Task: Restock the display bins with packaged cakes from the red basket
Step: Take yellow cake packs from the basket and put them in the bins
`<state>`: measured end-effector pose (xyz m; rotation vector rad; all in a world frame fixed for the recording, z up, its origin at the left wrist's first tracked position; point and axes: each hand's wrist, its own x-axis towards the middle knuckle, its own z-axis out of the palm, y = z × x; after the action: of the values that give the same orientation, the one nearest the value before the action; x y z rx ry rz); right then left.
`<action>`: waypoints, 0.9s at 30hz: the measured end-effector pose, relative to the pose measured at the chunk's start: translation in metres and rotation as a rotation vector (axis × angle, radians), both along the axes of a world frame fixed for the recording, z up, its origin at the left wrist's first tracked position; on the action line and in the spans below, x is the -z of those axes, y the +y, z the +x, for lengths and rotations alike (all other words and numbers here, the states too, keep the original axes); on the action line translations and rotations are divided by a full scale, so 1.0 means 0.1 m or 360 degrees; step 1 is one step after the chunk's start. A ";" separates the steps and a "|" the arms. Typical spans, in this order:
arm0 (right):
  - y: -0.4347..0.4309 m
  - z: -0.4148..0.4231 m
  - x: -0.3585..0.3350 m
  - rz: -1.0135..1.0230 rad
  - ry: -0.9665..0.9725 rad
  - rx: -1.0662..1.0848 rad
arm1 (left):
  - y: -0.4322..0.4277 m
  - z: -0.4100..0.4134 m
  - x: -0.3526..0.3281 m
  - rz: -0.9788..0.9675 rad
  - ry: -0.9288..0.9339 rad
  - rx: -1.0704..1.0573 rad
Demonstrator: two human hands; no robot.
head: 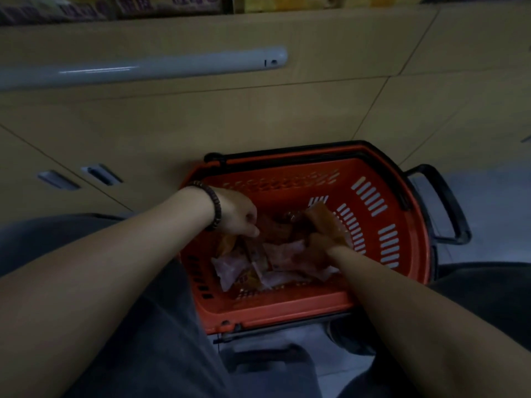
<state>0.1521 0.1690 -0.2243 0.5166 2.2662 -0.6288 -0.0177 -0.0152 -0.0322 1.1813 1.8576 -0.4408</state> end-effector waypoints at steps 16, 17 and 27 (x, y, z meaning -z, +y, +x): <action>-0.20 -0.75 -1.56 -0.1256 0.0294 0.0577 | -0.03 0.02 0.08 0.0701 -0.0233 -0.0502; -0.16 -0.70 -1.53 -0.1394 0.0270 0.0678 | -0.05 0.01 0.06 0.0705 -0.0208 -0.0500; -0.01 -0.09 -0.39 0.0144 0.0150 0.0125 | -0.04 0.02 -0.08 0.0487 -0.0400 -0.0677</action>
<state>0.1434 0.1682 -0.1850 0.6349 2.3812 -0.6031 -0.0153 -0.0195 -0.0245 0.9429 1.9255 0.2263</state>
